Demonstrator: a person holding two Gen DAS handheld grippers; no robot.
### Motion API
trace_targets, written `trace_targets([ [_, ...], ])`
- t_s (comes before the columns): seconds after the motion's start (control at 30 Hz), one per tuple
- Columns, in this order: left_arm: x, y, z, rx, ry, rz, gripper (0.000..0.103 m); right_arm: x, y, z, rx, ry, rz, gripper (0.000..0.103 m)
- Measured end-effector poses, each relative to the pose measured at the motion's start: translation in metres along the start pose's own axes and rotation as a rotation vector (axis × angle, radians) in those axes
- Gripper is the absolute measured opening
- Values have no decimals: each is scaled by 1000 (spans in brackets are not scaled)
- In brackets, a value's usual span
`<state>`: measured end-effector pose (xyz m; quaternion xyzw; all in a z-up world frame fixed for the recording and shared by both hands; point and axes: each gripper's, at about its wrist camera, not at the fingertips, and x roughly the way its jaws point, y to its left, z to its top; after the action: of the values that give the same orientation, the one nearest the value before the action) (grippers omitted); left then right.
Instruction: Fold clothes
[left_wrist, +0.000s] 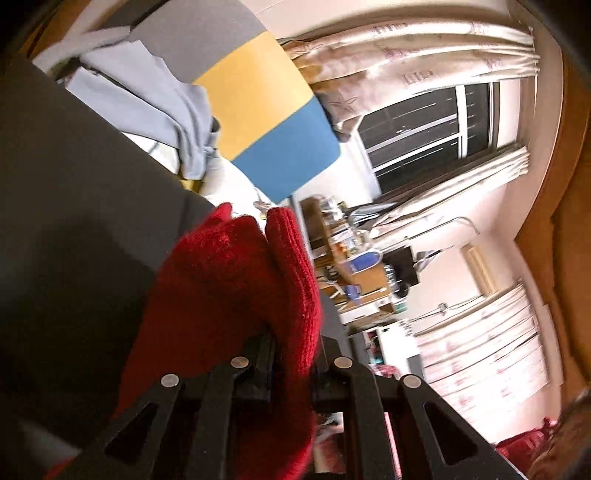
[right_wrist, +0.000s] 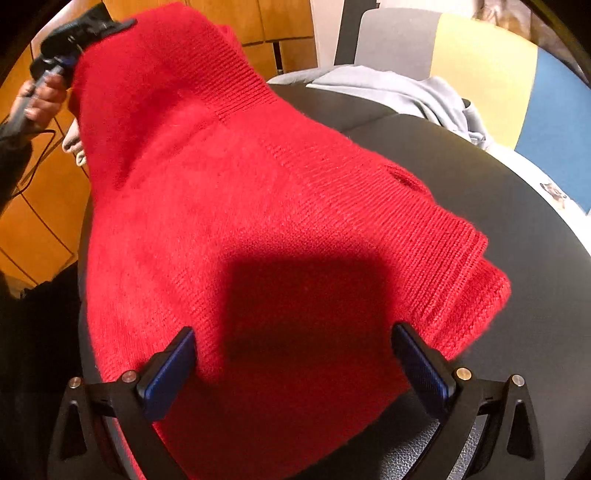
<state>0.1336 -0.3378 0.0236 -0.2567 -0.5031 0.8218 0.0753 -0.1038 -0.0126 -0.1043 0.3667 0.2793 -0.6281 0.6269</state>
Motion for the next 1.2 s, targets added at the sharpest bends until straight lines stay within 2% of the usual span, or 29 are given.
trace_targets([
  [0.1,31,-18,-9,-30,14,-14,12,-3,-2,-7,9,-36,-2,103],
  [0.3,128,-40,-36,-85,118,-3,12,0,8,-4,17,-67,-1,103],
  [0.47,215,-24,-51,-132,202,81,12,-1,12,-7,21,-84,6,103],
  [0.53,238,-9,-55,-162,243,137,12,-1,12,-7,20,-88,5,103],
  [0.63,261,3,-61,-208,319,181,14,-2,15,-9,10,-88,-10,103],
  [0.7,275,8,-63,-235,363,207,20,-2,17,-10,7,-89,-14,103],
  [0.77,272,0,-62,-247,370,194,25,-3,16,-11,10,-93,-10,103],
  [0.87,257,-16,-54,-262,386,134,29,-4,17,-13,14,-99,-5,103],
  [0.97,239,-37,-49,-263,418,22,29,-6,19,-15,10,-102,-13,103],
  [1.07,217,-62,-43,-194,436,-67,29,-11,26,-18,-4,-105,-49,103],
  [1.13,193,-72,-31,-124,408,-110,29,-16,33,-22,-18,-100,-78,103],
  [1.2,167,-71,-18,-62,362,-105,30,-27,40,-31,-11,-70,-108,103],
])
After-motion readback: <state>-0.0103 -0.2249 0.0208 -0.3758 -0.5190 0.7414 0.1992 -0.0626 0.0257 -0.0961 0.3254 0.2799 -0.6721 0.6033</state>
